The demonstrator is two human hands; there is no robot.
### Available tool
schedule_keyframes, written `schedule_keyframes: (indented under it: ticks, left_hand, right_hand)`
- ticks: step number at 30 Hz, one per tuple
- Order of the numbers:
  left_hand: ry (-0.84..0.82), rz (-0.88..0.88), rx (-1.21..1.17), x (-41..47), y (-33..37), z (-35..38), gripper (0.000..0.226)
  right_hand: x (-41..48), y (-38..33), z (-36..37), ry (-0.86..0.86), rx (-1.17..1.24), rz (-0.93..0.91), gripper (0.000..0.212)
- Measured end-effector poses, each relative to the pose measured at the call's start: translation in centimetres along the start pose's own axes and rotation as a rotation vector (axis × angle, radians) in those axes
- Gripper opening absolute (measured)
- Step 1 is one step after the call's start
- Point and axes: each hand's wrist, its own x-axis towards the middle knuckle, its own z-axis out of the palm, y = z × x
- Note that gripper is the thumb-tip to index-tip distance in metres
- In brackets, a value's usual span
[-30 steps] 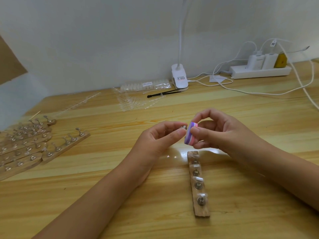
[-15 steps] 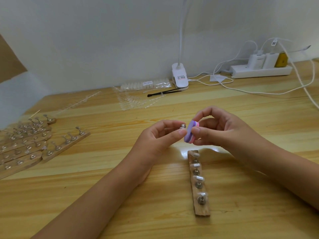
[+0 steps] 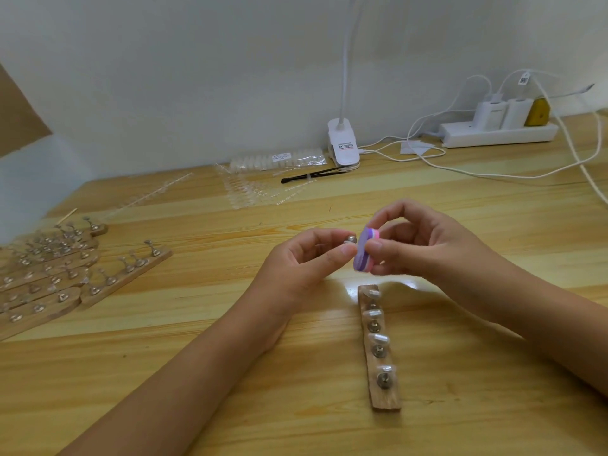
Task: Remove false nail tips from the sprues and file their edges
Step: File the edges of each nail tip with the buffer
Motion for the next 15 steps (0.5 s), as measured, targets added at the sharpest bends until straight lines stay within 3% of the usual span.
schedule_keyframes:
  ticks: [6, 9, 13, 15]
  left_hand:
    - [0.014, -0.007, -0.005, 0.04, -0.03, 0.0, 0.032]
    - [0.021, -0.011, 0.004, 0.08, -0.15, -0.04, 0.033]
    - [0.033, -0.005, 0.005, 0.15, -0.15, -0.03, 0.041]
    - [0.028, 0.002, 0.006, 0.11, -0.17, -0.02, 0.042]
  right_hand:
    - [0.0, -0.2, -0.09, 0.075, 0.029, -0.051, 0.034]
    - [-0.09, -0.08, 0.18, -0.002, -0.017, -0.006, 0.038]
    - [0.01, -0.1, 0.15, 0.09, 0.036, -0.076, 0.038]
    - [-0.02, -0.06, 0.22, 0.051, 0.019, -0.056, 0.037]
